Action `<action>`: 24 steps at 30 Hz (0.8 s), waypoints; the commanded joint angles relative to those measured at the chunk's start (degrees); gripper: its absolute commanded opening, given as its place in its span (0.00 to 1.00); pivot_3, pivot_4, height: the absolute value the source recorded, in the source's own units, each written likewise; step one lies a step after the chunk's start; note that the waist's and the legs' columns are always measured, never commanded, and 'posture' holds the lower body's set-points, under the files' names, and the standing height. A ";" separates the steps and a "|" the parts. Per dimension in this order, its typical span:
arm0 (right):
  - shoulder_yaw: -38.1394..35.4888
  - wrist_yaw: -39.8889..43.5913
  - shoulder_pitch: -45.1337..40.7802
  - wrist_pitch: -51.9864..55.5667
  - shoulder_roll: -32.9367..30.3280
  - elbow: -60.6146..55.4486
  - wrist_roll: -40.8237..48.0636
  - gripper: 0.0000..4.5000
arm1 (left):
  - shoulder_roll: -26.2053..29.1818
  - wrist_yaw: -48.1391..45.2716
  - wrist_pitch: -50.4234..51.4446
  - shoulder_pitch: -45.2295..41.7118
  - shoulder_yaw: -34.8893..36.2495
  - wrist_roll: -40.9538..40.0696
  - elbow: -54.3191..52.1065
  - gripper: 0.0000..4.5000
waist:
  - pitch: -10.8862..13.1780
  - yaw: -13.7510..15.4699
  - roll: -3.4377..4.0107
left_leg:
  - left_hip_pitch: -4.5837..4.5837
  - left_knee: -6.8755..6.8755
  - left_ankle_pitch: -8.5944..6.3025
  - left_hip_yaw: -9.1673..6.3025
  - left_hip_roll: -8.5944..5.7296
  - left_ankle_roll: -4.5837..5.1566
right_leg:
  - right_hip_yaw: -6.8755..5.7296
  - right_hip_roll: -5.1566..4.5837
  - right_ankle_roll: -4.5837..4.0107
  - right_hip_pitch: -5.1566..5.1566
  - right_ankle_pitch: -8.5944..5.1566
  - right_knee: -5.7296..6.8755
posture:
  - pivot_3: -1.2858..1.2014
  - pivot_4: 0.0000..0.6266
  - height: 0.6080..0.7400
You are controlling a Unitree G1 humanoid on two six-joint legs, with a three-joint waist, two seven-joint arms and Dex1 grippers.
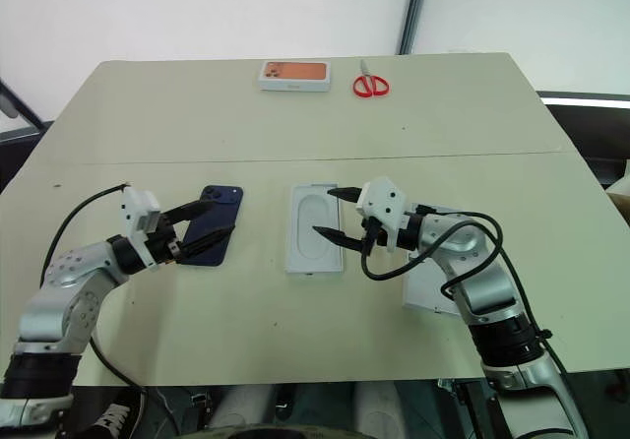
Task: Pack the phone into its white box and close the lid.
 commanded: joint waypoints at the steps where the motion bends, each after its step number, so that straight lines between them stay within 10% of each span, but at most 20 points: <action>1: 1.59 -1.55 -3.09 2.34 1.03 1.04 -1.73 0.78 | 0.47 -0.73 -1.02 1.63 3.20 -2.81 -3.22 0.78 | 0.00 -0.04 0.00 | 0.00 0.00 0.00 0.00 0.01 0.00 | 0.00 0.01 0.00 0.00 0.00 0.01 | 0.52 0.24 1.00; 7: 6.38 -1.94 -5.89 2.90 2.89 3.71 -5.75 0.78 | -1.12 0.97 -3.66 1.56 1.21 -0.44 -3.33 0.78 | 0.00 0.09 0.00 | 0.02 0.03 0.00 0.00 -0.01 0.00 | -0.03 0.05 0.00 -0.01 0.00 0.01 | 0.52 0.24 1.00; 16: 9.47 -3.56 -10.02 2.17 4.24 12.32 -11.94 0.01 | -1.67 2.10 -3.75 1.16 0.42 -0.10 -4.89 0.79 | -0.01 -0.08 0.00 | 0.03 0.03 0.00 0.01 -0.03 0.00 | -0.04 0.09 0.01 -0.01 0.01 0.04 | 0.52 0.24 1.00; 24: 12.87 -1.04 -8.37 0.78 3.26 11.79 -15.37 0.01 | -2.20 2.72 -3.83 2.02 -0.32 0.49 -5.68 0.79 | -0.01 -0.02 0.01 | 0.03 0.03 0.01 0.03 -0.01 0.00 | -0.02 0.12 0.01 -0.02 0.01 0.08 | 0.52 0.24 1.00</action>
